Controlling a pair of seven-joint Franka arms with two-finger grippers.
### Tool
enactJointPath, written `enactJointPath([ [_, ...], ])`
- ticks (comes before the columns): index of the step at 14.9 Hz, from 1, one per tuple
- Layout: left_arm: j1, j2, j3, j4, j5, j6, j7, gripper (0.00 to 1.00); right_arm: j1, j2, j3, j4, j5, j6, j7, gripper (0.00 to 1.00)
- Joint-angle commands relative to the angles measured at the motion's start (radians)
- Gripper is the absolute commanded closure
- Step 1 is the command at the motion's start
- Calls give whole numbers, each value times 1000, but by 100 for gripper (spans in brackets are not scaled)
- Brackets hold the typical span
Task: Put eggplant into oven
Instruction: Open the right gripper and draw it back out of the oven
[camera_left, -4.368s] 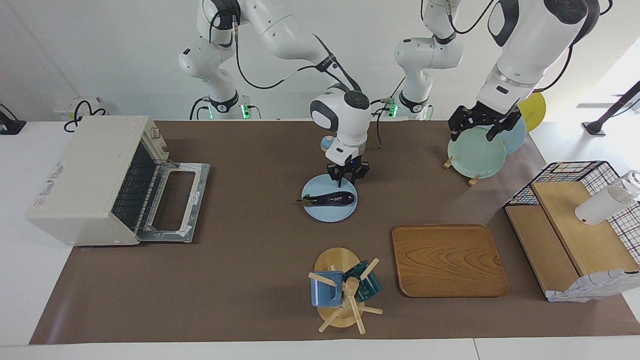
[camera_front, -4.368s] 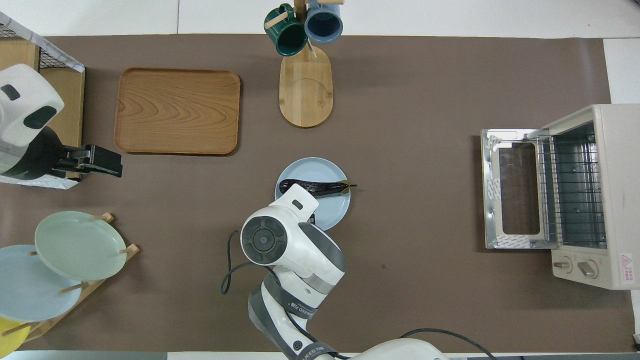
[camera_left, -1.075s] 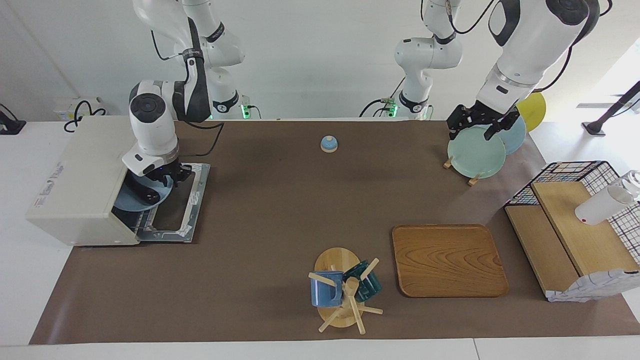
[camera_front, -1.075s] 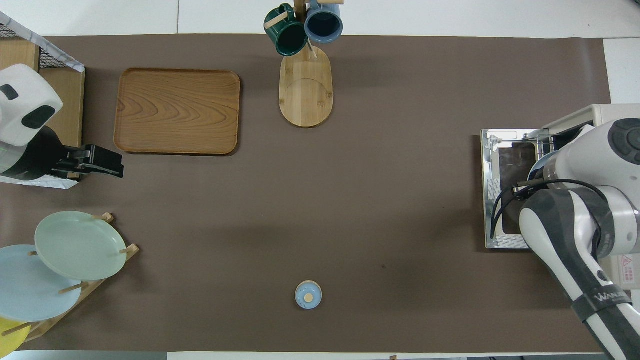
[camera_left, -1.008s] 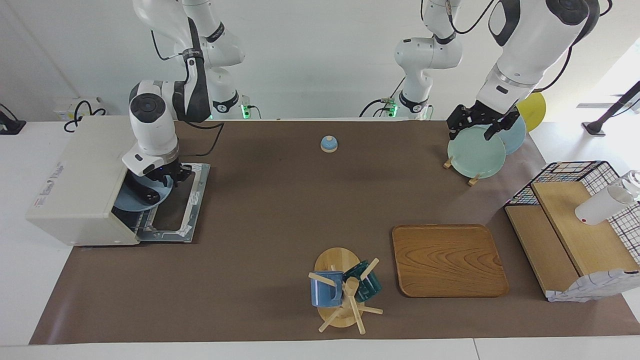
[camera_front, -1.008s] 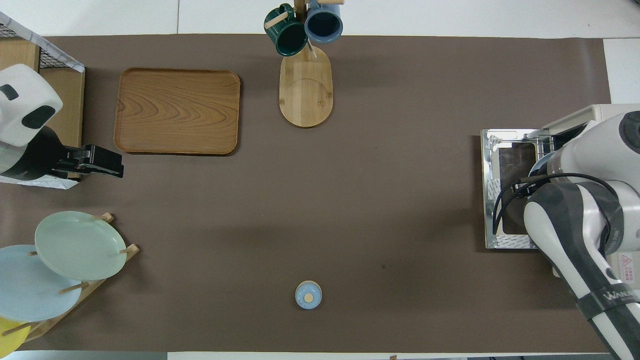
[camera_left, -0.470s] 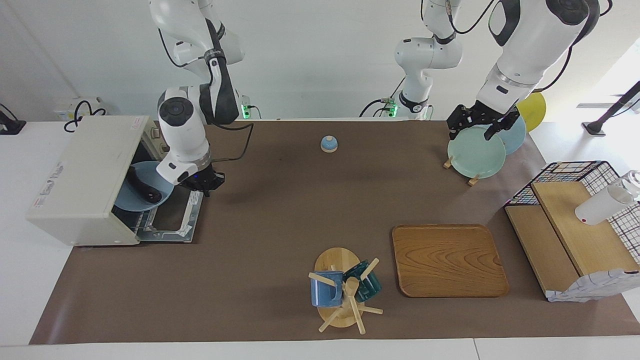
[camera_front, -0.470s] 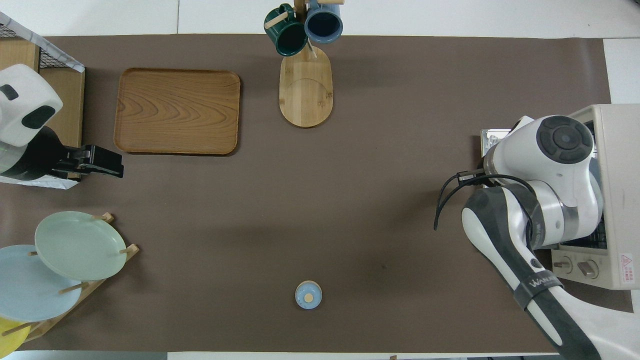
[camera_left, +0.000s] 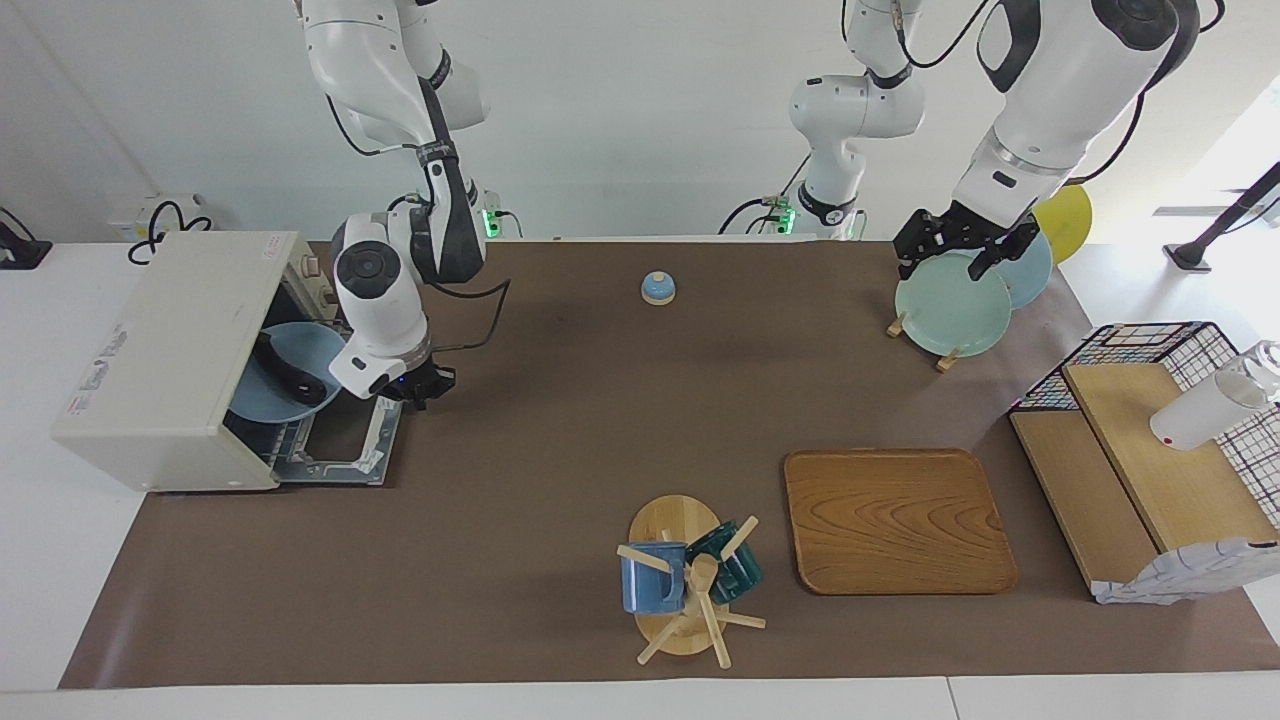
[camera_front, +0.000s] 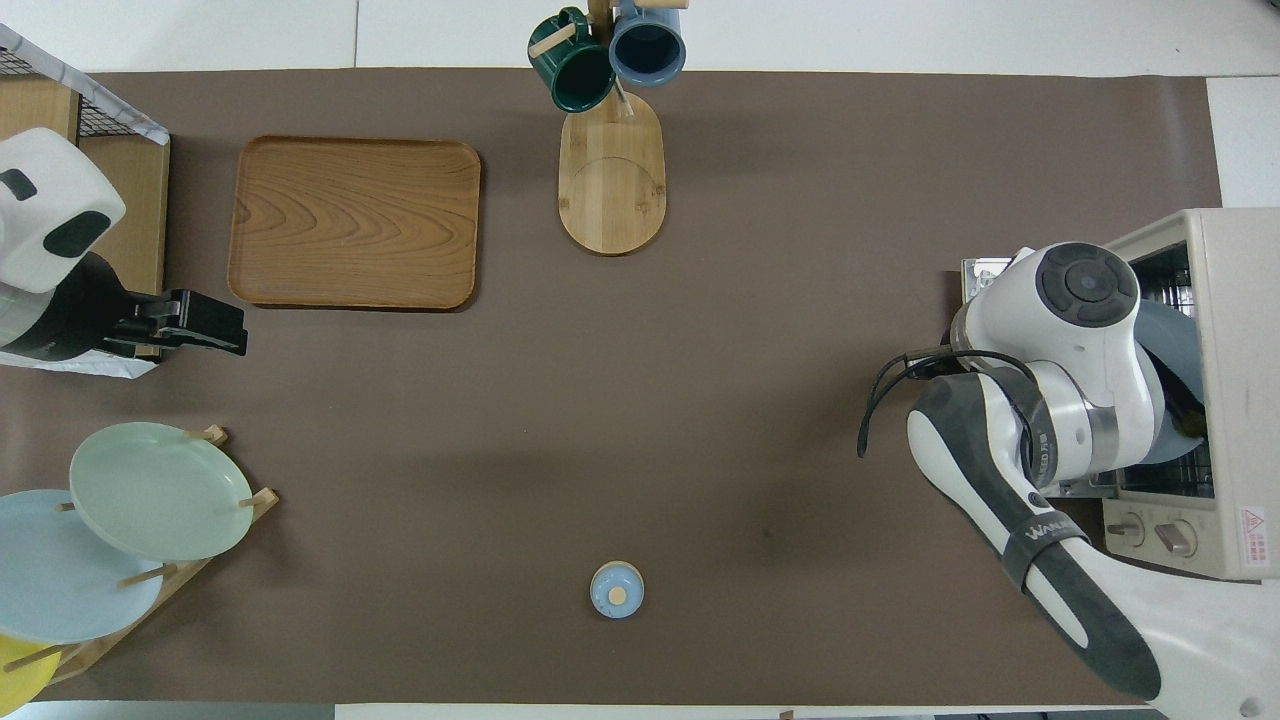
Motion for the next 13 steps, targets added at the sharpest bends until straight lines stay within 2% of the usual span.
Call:
enactJointPath([
  [1,1,-10,0,-7,20,3,0,0,-18,-12,5,-33,-15,28,12,100],
  [3,1,-10,0,-7,19,3,0,0,-12,-12,5,-33,-55,25,11,100],
  [6,1,-10,0,-7,20,3,0,0,-7,-6,5,-25,-184,11,9,100],
  [11,1,-10,0,-7,20,3,2,0,-7,-5,5,-8,-248,-9,5,100],
  [13,1,-10,0,-7,19,3,0,0,-3,1,8,54,-279,-114,-1,100],
])
